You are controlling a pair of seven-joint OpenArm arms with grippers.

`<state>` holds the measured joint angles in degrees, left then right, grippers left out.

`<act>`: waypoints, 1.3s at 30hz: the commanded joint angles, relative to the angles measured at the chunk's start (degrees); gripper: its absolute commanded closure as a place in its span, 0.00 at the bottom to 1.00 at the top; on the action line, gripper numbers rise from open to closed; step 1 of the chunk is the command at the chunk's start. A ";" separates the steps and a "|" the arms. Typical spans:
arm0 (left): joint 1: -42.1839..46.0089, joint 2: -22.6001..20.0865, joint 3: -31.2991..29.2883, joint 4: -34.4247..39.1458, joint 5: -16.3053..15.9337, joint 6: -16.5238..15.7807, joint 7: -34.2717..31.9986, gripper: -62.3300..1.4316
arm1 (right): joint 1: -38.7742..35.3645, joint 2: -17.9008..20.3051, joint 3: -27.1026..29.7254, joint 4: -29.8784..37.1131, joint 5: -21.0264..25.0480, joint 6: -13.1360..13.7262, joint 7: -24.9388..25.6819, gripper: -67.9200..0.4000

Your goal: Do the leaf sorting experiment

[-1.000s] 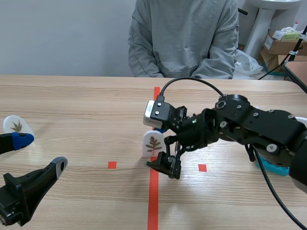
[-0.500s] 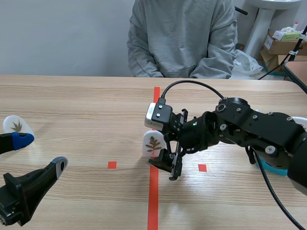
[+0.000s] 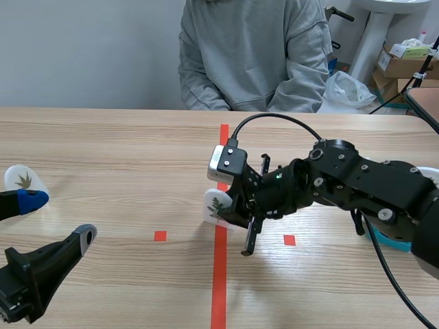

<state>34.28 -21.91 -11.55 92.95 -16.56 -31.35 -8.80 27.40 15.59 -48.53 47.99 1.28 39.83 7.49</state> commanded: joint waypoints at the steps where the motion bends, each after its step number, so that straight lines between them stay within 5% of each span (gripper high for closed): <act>1: -0.17 0.28 -0.37 0.76 -0.61 0.09 -0.81 0.08 | 0.98 0.11 0.02 1.22 0.39 0.04 0.59 0.94; 14: -0.17 0.28 -0.37 0.76 -0.61 0.09 -0.81 0.08 | 0.98 0.15 2.12 1.62 0.98 0.04 0.59 0.98; 17: -0.17 0.28 -0.37 0.76 -0.61 0.09 -0.79 0.08 | 0.98 0.33 4.50 1.73 4.31 0.07 0.11 0.98; 39: -0.17 0.28 -0.37 0.76 -0.61 0.09 -0.81 0.08 | -8.76 5.40 32.68 1.84 18.53 -0.22 -4.26 0.98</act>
<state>34.28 -21.91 -11.55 92.95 -16.58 -31.35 -8.82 18.00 20.43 -16.12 48.66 18.81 39.75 2.87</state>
